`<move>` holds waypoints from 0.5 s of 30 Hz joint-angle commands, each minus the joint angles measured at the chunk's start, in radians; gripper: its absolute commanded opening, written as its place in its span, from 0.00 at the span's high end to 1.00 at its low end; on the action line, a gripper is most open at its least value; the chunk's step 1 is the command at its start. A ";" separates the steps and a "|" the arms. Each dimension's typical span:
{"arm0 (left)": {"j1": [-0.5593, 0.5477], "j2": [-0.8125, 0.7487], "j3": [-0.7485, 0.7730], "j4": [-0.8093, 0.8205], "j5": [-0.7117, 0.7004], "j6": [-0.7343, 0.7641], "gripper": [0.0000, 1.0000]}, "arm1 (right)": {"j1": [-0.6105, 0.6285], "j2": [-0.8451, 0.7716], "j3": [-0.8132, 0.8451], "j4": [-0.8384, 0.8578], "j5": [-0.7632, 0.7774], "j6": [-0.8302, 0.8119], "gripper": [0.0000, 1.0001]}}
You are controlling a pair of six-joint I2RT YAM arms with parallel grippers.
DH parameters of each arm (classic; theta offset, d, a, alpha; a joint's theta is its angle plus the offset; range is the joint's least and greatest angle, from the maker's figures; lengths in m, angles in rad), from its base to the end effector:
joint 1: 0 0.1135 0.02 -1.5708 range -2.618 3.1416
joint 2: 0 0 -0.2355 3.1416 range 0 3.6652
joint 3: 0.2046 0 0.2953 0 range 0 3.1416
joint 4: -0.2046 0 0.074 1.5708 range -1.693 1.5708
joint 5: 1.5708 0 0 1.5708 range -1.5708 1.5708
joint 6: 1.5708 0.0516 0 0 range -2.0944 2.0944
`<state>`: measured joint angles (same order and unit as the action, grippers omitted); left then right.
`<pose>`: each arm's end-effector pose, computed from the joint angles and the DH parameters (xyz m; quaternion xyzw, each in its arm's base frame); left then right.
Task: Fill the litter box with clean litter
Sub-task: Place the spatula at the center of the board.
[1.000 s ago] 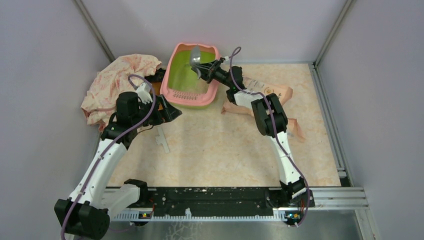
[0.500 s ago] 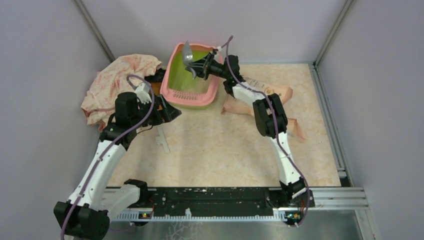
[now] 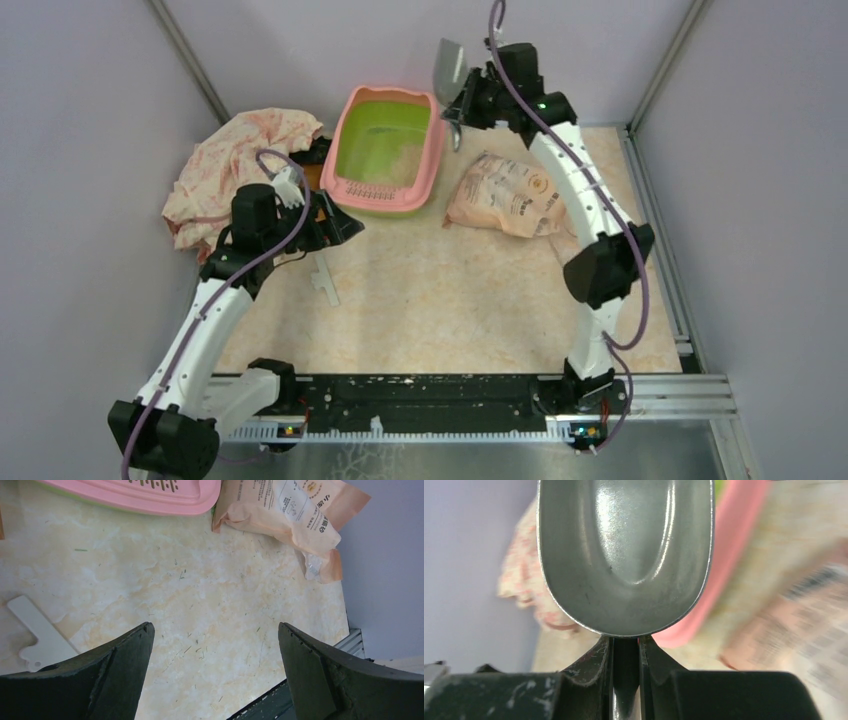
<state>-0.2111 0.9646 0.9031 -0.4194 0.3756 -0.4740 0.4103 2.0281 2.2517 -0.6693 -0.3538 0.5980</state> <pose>0.2760 -0.0785 0.2927 -0.0142 0.8456 -0.3214 0.4260 0.4542 0.2171 0.3947 -0.0154 0.8378 0.3840 0.3878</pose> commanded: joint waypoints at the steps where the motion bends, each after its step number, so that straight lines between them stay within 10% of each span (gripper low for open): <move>1: 0.003 0.028 0.033 0.020 0.031 0.006 0.01 | -0.076 -0.168 -0.172 -0.123 0.294 -0.215 1.00; 15: -0.072 0.084 0.062 0.017 0.026 0.009 0.01 | -0.505 -0.266 -0.730 0.199 0.319 -0.009 1.00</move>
<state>-0.2474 1.0351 0.9249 -0.4187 0.4034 -0.4740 -0.0402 1.8019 1.5166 -0.6319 -0.0265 0.5323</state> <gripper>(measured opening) 0.987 0.155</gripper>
